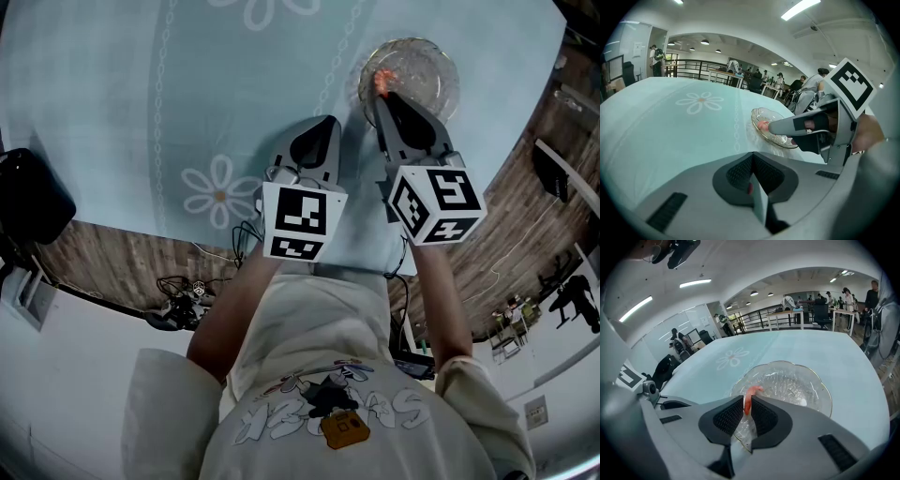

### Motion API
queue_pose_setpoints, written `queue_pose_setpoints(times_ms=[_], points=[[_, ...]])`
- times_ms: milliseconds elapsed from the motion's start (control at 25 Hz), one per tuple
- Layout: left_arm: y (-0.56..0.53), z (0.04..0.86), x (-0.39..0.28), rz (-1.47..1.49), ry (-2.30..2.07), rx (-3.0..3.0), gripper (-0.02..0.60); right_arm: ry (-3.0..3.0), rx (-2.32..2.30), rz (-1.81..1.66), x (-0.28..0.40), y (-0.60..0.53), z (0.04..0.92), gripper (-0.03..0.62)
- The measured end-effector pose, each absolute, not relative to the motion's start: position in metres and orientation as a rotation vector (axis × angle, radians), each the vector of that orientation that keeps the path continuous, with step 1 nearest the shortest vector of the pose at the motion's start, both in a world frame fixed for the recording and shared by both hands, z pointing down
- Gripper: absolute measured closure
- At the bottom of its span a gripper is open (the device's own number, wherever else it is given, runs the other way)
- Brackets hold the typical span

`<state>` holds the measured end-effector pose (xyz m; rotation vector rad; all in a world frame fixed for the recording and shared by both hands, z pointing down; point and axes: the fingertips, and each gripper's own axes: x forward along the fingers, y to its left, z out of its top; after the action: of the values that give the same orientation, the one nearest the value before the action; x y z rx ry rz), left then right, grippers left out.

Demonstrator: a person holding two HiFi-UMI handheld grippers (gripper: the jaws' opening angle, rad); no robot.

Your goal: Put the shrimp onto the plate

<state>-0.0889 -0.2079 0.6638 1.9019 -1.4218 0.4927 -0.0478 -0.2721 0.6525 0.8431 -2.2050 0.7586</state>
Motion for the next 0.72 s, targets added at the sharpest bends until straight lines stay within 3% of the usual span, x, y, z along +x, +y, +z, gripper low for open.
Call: queue_pose_setpoints(times_ms=[720], points=[[-0.207,0.667,-0.103,0.433,-1.501,1.782,0.574,-2.279,0.85,0.777,-0.039,-0.253,0.609,0.53]])
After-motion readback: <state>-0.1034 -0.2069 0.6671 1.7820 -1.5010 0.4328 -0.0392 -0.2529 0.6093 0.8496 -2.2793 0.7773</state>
